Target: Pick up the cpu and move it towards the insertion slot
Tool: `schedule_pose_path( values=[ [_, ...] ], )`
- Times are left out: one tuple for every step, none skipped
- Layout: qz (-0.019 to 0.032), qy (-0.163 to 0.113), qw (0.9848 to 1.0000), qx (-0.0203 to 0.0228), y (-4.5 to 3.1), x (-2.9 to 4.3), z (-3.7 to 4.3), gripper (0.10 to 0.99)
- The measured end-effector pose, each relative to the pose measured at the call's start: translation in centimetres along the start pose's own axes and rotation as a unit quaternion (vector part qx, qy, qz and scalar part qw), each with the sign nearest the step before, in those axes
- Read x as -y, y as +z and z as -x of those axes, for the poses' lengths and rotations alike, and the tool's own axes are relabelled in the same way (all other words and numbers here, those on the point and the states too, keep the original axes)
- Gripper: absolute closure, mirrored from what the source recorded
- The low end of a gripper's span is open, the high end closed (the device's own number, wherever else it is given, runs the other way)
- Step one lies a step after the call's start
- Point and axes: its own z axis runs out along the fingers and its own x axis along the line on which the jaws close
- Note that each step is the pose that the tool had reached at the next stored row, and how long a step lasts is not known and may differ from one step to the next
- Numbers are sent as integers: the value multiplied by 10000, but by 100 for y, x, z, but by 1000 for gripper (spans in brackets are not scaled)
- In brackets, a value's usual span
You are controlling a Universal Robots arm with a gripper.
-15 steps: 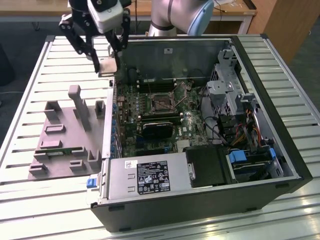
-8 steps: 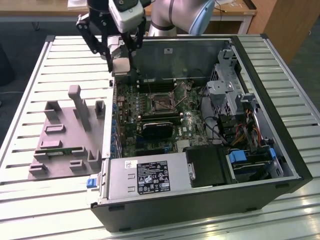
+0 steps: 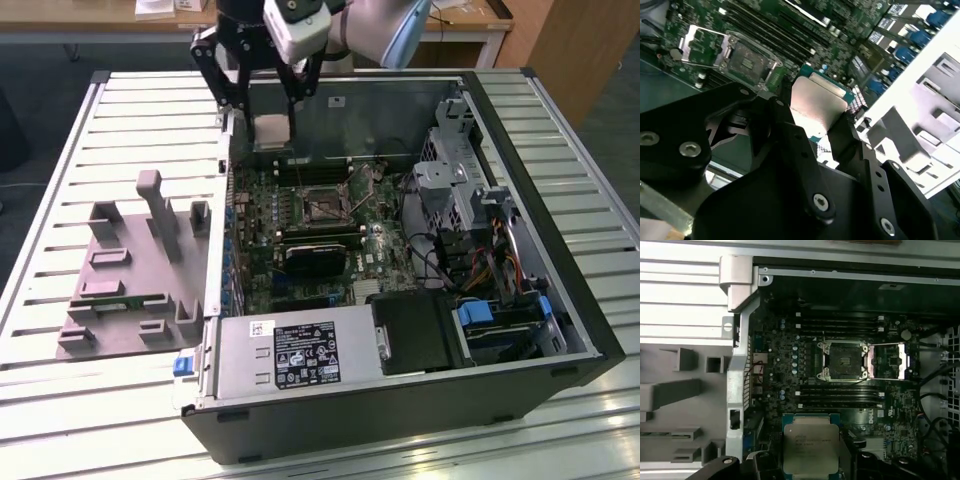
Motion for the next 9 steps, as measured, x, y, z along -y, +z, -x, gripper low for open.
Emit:
schedule_pose_path(
  values=[
    [0,1,10000,-1,4,0,45,549],
    [0,0,10000,-2,7,0,89,549],
    [0,0,10000,-3,10,0,135,549],
    [0,0,10000,-4,13,1,180,549],
    [0,0,10000,-5,17,1,227,549],
    [0,0,10000,-6,20,1,272,549],
    [0,0,10000,-7,23,1,317,549],
    [0,1,10000,-8,27,1,362,549],
    [0,0,10000,-9,30,1,407,549]
  ],
)
